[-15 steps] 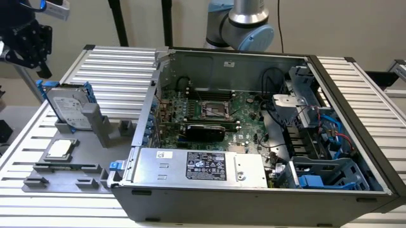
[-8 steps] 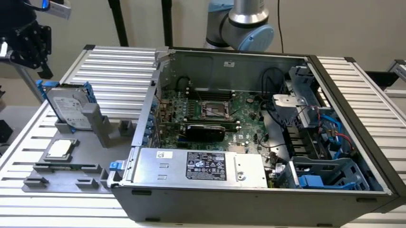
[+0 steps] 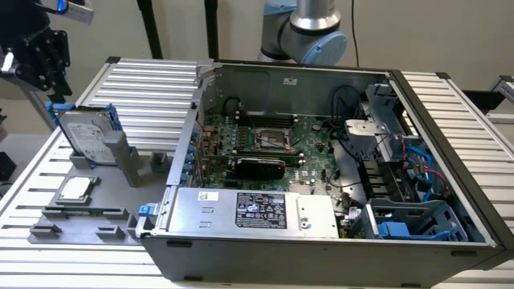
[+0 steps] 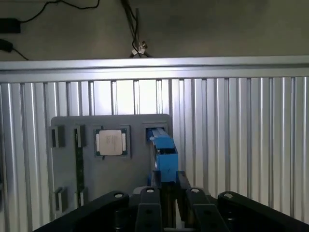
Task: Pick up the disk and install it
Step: 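Pick up the disk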
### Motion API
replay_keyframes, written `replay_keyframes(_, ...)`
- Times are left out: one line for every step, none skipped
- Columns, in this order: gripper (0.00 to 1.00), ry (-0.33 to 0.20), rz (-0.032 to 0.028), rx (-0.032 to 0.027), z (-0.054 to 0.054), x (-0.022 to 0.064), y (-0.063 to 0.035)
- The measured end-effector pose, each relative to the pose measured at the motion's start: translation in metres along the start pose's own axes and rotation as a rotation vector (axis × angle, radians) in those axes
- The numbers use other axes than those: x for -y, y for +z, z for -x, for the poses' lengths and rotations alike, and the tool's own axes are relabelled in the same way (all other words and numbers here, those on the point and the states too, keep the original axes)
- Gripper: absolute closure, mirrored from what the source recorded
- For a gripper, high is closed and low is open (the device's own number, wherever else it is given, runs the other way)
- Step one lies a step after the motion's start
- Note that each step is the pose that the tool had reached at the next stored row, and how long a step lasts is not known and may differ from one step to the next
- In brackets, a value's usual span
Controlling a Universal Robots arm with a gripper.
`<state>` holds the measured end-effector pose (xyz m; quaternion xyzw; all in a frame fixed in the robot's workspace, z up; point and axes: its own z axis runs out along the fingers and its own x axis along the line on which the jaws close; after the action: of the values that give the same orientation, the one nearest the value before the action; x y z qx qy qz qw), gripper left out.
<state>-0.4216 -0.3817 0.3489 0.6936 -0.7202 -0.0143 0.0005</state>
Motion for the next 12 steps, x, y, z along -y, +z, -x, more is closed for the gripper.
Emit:
replay_keyframes(0.0,0.0,0.0,0.0,0.0,0.0,0.0007)
replay_keyframes(0.0,0.0,0.0001,-0.0001,0.0,0.0001,0.002)
replay_keyframes(0.0,-0.001,0.0001,-0.0001,0.0,0.0001,0.0036)
replay_keyframes(0.0,-0.001,-0.0001,-0.0002,0.0,0.0001,0.0055)
replay_keyframes(0.0,-0.001,0.0,-0.0007,0.0,0.0002,0.0073)
replay_keyframes(0.0,-0.002,0.0,-0.0011,0.0,0.0002,0.0091)
replay_keyframes(0.0,-0.002,0.0,-0.0016,0.0,0.0003,0.0111)
replay_keyframes(0.0,-0.002,0.0001,-0.0021,0.0,0.0003,0.0126)
replay_keyframes(0.0,-0.002,0.0,-0.0025,0.0,0.0003,0.0146)
replay_keyframes(0.0,-0.002,0.0,-0.0026,0.0,0.0004,0.0165)
replay_keyframes(0.0,-0.002,0.0,-0.0027,0.0,0.0004,0.0183)
replay_keyframes(0.0,-0.002,0.0,-0.0028,0.0,0.0005,0.0201)
